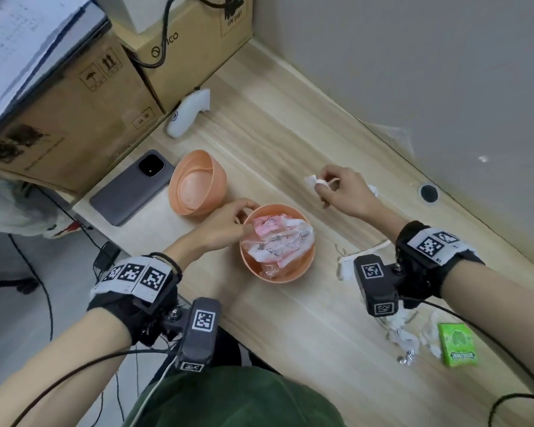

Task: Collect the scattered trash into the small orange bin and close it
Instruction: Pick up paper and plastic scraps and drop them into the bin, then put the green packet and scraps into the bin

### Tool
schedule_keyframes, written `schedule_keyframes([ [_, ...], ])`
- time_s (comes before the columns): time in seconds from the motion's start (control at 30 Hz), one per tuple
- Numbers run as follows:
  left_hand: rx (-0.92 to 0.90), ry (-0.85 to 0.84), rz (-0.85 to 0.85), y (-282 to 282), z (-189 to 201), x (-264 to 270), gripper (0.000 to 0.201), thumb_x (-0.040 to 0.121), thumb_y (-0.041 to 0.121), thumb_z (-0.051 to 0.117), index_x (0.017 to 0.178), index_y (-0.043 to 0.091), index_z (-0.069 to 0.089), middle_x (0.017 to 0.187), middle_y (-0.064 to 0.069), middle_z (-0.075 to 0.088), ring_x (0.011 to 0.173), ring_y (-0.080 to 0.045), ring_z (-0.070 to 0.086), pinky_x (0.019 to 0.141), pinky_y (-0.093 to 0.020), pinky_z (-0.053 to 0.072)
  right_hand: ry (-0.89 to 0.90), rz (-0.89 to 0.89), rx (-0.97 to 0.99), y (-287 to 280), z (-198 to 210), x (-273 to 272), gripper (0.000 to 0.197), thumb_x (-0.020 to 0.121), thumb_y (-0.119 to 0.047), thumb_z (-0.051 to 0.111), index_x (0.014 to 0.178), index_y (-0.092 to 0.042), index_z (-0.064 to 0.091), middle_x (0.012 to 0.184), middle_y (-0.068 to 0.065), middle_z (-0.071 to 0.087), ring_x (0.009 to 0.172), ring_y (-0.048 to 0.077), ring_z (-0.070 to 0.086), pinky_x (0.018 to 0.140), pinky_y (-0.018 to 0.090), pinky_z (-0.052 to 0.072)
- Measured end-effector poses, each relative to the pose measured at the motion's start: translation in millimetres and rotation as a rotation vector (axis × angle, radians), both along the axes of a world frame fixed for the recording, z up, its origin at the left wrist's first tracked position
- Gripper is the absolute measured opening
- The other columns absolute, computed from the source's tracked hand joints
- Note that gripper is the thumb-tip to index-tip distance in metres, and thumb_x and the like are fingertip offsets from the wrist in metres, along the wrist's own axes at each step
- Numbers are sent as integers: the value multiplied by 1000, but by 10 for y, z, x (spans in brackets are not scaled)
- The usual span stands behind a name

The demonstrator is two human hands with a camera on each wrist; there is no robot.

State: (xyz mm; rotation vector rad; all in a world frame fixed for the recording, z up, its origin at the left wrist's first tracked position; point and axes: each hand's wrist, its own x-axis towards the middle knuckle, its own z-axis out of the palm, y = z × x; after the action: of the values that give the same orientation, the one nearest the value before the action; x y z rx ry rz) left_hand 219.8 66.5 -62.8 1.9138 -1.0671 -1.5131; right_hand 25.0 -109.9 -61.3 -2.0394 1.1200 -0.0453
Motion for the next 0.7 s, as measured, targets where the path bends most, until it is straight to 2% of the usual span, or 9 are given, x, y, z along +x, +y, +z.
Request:
schedule_keyframes([
  [0.13,7,34,-22,-145,27,-168,42,80,34,68,120,26,60,100,-5,63,81,-13,58,75,-28,48,-180,45,19,185,523,-2,6,84,-20,63,81,-18,59,73,-7,61,61,5,60,63,16,46],
  [0.23,10,38,-20,-256,35,-296,36,84,28,69,119,24,60,93,1,59,84,-15,59,78,-30,49,-21,340,9,383,641,-96,13,83,-26,68,94,-19,64,93,-9,63,76,0,54,68,14,40],
  [0.3,25,24,-33,-323,37,-357,37,80,29,69,115,26,61,92,2,59,88,-19,60,83,-34,50,85,492,41,489,604,-216,30,82,-25,69,111,-24,63,112,-3,58,97,5,52,82,15,40],
  [0.33,33,18,-38,-356,30,-381,38,75,32,68,112,28,62,92,1,59,90,-21,61,85,-36,50,74,483,66,523,593,-293,38,81,-26,70,117,-28,61,118,-3,54,104,3,49,89,13,39],
  [0.4,37,5,-52,-429,35,-429,32,76,31,66,108,29,62,90,2,59,87,-21,61,84,-36,51,-17,321,69,538,616,-479,43,82,-29,70,123,-30,57,120,-7,49,103,-9,45,85,5,35],
  [0.43,26,-3,-60,-466,29,-449,26,81,25,65,107,27,62,88,2,58,84,-20,60,80,-35,50,-43,208,55,528,633,-585,39,84,-31,67,121,-30,58,120,-8,50,100,-9,46,80,5,36],
  [0.5,2,-11,-82,-549,16,-497,23,87,13,61,106,25,60,83,3,57,75,-15,58,68,-28,47,-57,-15,32,485,628,-860,27,88,-29,61,115,-29,60,119,-7,53,96,2,54,76,10,37],
  [0.57,-13,-15,-102,-631,15,-561,23,89,10,60,108,23,59,80,3,57,68,-11,56,59,-22,41,-19,-181,13,471,554,-1200,23,90,-23,58,112,-27,61,116,-5,53,98,14,58,80,19,39],
  [0.7,-15,-11,-118,-750,-28,-726,26,91,13,59,115,20,59,83,3,58,69,-9,56,57,-20,38,174,-507,77,651,220,-1965,36,91,-15,56,127,-13,52,130,10,45,120,26,49,93,27,38],
])
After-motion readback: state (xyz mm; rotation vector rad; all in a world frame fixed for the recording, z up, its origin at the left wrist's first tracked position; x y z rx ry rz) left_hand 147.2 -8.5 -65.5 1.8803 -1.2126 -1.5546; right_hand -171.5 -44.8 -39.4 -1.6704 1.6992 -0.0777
